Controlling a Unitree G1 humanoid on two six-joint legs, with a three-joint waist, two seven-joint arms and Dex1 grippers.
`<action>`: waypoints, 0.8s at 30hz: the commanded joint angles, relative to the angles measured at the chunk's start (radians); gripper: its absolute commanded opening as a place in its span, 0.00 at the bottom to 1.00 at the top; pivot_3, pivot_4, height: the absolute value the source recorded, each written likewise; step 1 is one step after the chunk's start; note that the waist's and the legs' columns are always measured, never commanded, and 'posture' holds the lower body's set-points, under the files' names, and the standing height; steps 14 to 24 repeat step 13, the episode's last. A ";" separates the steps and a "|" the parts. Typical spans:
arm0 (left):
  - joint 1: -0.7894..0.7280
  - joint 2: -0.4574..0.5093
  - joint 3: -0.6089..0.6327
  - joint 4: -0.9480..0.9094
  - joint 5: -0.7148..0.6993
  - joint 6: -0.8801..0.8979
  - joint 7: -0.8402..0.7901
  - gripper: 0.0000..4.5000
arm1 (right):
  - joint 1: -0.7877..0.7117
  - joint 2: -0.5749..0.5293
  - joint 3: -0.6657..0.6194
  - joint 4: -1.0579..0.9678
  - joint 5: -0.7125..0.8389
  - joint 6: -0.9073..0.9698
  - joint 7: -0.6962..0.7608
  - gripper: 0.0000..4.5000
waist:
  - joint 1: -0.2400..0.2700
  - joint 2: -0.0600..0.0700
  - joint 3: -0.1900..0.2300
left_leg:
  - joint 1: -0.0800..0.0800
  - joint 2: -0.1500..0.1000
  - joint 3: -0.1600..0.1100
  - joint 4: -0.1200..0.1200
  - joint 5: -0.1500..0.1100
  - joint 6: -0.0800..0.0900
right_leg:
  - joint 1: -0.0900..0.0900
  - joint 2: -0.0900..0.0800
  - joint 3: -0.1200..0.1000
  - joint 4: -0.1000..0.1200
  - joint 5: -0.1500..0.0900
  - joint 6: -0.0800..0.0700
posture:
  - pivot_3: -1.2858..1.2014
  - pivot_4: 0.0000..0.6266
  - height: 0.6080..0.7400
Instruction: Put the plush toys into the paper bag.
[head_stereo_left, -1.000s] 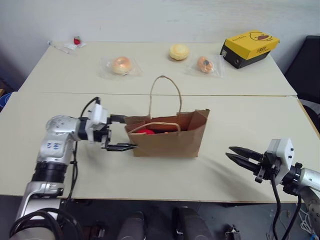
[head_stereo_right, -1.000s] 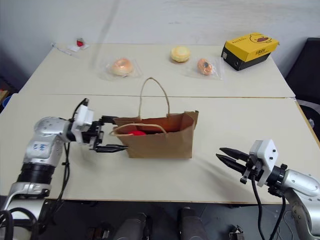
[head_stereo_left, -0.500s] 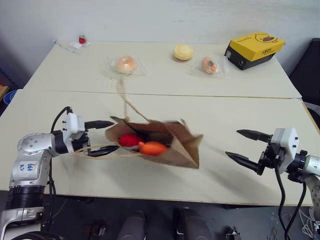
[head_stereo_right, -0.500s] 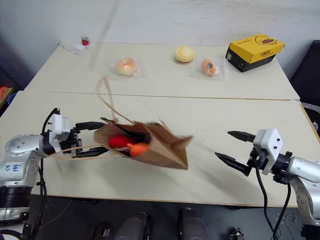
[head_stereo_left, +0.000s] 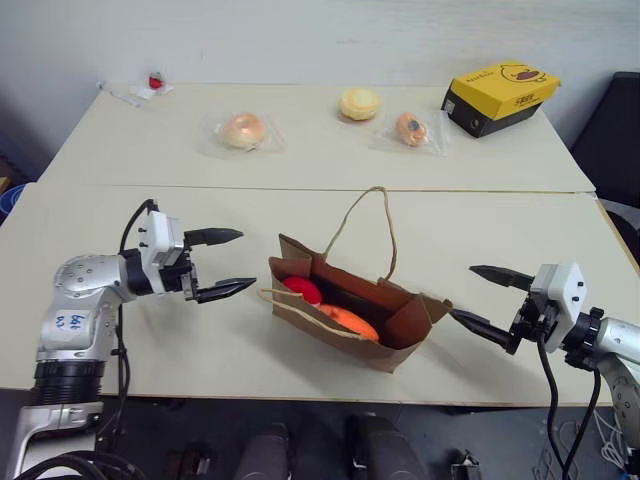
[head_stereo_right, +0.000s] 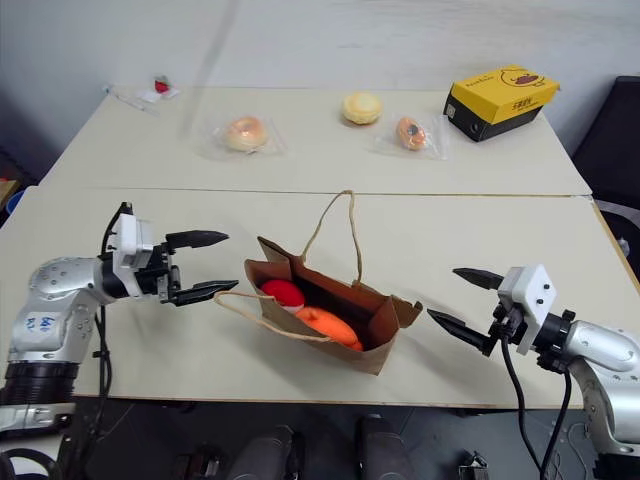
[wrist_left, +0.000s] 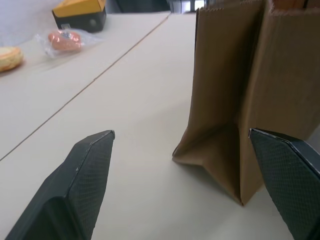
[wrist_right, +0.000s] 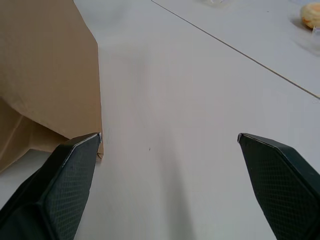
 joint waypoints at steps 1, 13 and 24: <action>0.083 0.071 0.072 0.007 0.013 -0.057 -0.039 1.00 | 0.011 -0.025 -0.081 -0.041 0.020 -0.032 0.005 0.99 | -0.004 0.000 0.000 | 0.000 0.000 0.000 -0.001 0.000 0.000 | 0.000 0.000 0.000 0.000 0.000 0.000 | 0.52 0.24 1.00; 0.357 0.135 0.241 -0.063 0.022 -0.124 0.034 1.00 | 0.036 -0.096 -0.110 0.127 -0.054 -0.227 0.143 0.99 | 0.008 0.000 0.000 | 0.000 0.000 -0.001 -0.001 -0.003 0.005 | 0.002 -0.002 -0.001 -0.006 0.000 0.000 | 0.52 0.24 1.00; 0.357 0.135 0.241 -0.063 0.022 -0.124 0.034 1.00 | 0.036 -0.096 -0.110 0.127 -0.054 -0.227 0.143 0.99 | 0.008 0.000 0.000 | 0.000 0.000 -0.001 -0.001 -0.003 0.005 | 0.002 -0.002 -0.001 -0.006 0.000 0.000 | 0.52 0.24 1.00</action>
